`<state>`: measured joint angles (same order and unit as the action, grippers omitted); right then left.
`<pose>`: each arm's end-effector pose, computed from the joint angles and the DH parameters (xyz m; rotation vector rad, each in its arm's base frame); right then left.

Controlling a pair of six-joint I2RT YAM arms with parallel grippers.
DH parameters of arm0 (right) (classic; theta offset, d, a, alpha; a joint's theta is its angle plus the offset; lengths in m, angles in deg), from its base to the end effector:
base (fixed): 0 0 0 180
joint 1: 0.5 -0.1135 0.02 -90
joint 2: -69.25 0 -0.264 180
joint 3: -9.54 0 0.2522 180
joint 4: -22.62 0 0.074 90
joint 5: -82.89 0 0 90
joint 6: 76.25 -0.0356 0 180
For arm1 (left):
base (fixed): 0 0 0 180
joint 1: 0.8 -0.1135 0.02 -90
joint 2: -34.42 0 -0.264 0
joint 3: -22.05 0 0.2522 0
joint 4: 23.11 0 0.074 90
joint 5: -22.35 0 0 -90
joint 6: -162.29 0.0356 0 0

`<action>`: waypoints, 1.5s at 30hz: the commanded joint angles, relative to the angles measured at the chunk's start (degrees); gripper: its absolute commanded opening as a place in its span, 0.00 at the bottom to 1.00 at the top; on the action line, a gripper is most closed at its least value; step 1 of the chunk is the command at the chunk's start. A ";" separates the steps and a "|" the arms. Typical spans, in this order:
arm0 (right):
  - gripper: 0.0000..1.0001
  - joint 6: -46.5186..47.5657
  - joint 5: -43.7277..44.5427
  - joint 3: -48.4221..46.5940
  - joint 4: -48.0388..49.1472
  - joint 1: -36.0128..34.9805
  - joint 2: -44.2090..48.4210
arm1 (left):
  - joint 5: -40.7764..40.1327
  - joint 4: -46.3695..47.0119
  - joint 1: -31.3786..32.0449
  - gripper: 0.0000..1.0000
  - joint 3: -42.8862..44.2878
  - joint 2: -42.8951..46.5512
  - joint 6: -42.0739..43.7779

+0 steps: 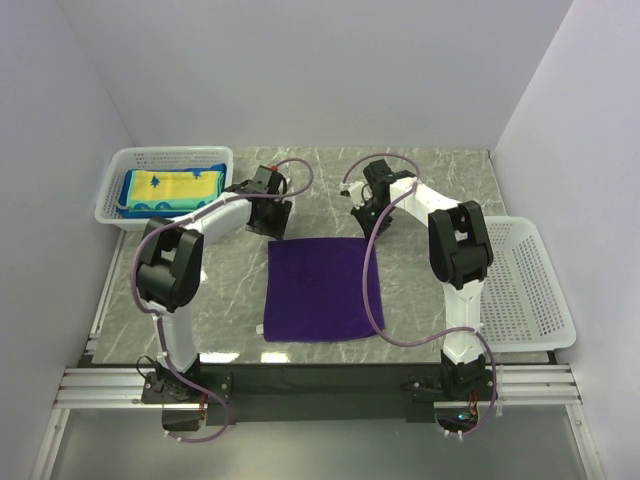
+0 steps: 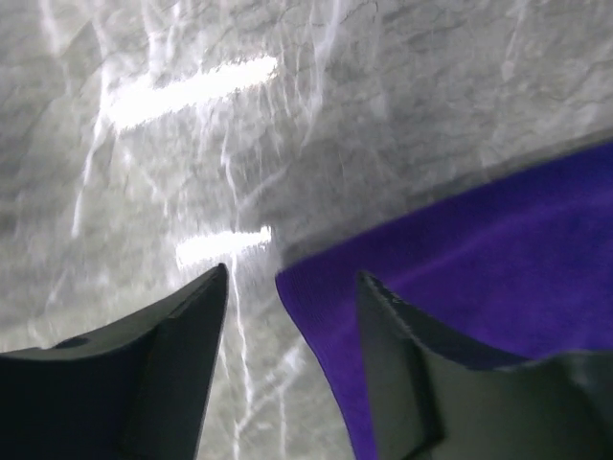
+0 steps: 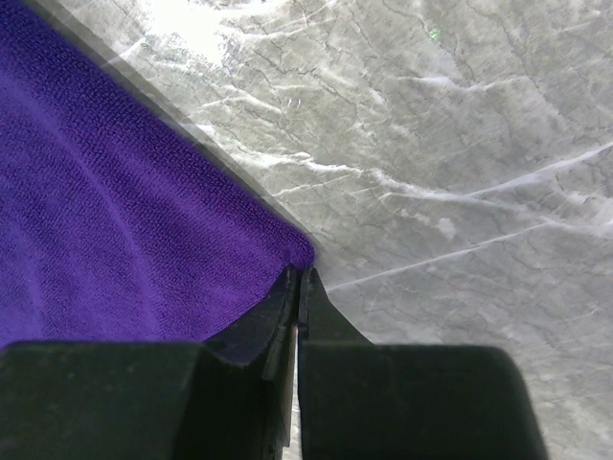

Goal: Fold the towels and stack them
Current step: Fold the towel

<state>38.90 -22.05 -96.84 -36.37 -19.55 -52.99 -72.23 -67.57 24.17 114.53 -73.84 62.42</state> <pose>0.4051 0.1496 0.1632 -1.1159 2.6162 0.3522 0.3636 -0.1662 0.2006 0.3167 2.6016 -0.1085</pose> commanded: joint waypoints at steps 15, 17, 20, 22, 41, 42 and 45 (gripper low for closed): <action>0.00 -0.62 3.95 1.48 -0.38 -0.20 0.77 | 10.21 -3.14 -2.29 0.48 4.25 -3.88 8.99; 0.00 -0.80 3.87 1.56 -0.47 -0.29 0.77 | 10.46 -3.58 -2.47 0.48 4.43 -4.23 9.25; 0.00 -0.89 3.78 1.83 -0.47 -0.29 0.95 | 11.78 -3.58 -3.09 0.47 4.95 -4.49 9.25; 0.00 -0.98 3.86 2.09 -0.38 -0.29 1.21 | 11.96 -4.11 -3.26 0.47 5.30 -4.93 9.25; 0.00 -1.07 3.86 2.80 -0.12 -0.73 1.39 | 8.45 -3.40 -4.49 0.30 5.13 -11.17 7.85; 0.00 -1.06 3.86 2.71 -0.12 -0.73 1.30 | 8.19 -3.49 -4.67 0.31 5.04 -11.26 7.85; 0.00 -1.15 3.86 2.44 -0.29 -0.73 1.12 | 7.48 -3.23 -4.84 0.38 4.52 -11.35 7.58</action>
<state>37.57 -20.48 -95.75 -35.21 -20.03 -52.37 -61.70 -71.40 20.28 119.43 -82.22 69.57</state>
